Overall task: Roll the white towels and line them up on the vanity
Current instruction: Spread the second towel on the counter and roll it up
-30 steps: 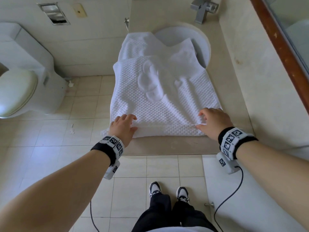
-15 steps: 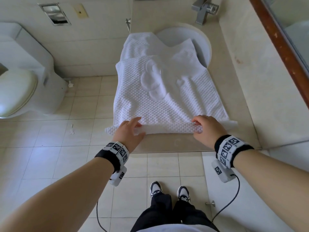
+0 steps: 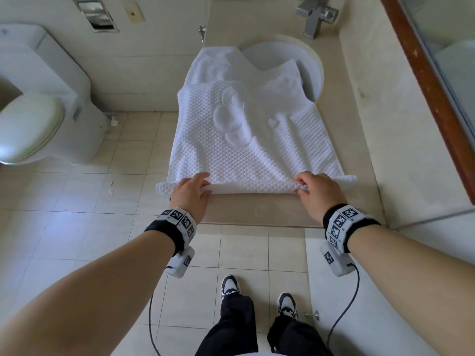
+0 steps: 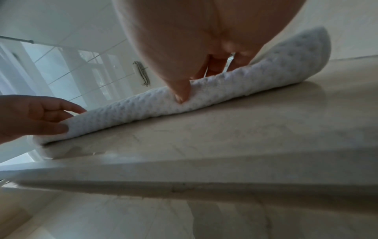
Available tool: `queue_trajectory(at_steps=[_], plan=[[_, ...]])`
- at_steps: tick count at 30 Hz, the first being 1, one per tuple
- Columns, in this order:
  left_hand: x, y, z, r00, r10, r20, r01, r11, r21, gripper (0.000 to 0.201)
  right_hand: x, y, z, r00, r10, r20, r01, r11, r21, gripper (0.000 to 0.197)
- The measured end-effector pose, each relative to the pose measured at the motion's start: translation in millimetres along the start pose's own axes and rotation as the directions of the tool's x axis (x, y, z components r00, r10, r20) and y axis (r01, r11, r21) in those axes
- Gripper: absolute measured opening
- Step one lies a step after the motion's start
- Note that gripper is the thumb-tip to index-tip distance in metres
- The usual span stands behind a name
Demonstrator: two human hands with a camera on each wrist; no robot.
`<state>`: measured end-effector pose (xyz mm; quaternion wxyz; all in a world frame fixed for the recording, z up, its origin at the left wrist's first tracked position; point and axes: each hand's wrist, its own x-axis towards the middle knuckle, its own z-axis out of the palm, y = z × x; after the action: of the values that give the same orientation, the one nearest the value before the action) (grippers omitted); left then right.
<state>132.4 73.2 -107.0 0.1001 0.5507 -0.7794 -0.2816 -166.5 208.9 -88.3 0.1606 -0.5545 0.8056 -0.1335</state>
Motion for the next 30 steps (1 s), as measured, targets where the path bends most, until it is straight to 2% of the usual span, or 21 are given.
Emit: queue_trajectory(at_steps=[9, 15, 22, 26, 30], plan=[[-29, 22, 22, 0.991, -0.122, 0.047, 0.119, 0.991, 0.067, 0.034, 0, 45, -11, 0.989, 0.009, 0.151, -0.022, 0.996, 0.085, 0.015], [-34, 28, 11, 0.984, -0.14, 0.107, 0.13, 0.987, 0.093, 0.034, 10, 44, -14, 0.941, 0.091, 0.325, -0.153, 0.973, 0.17, 0.015], [-10, 30, 5, 0.963, -0.177, 0.203, 0.148, 0.978, 0.148, 0.036, 19, 37, -17, 0.924, 0.121, 0.363, -0.172, 0.979, 0.113, 0.014], [-3, 21, 8, 0.964, -0.181, 0.195, 0.15, 0.976, 0.16, 0.038, 22, 31, -15, 0.944, 0.153, 0.293, -0.164, 0.986, 0.014, 0.019], [0, 31, 4, 0.997, -0.068, 0.026, 0.062, 0.982, 0.181, 0.05, 19, 19, -17, 0.988, 0.141, 0.066, -0.132, 0.983, -0.126, 0.029]])
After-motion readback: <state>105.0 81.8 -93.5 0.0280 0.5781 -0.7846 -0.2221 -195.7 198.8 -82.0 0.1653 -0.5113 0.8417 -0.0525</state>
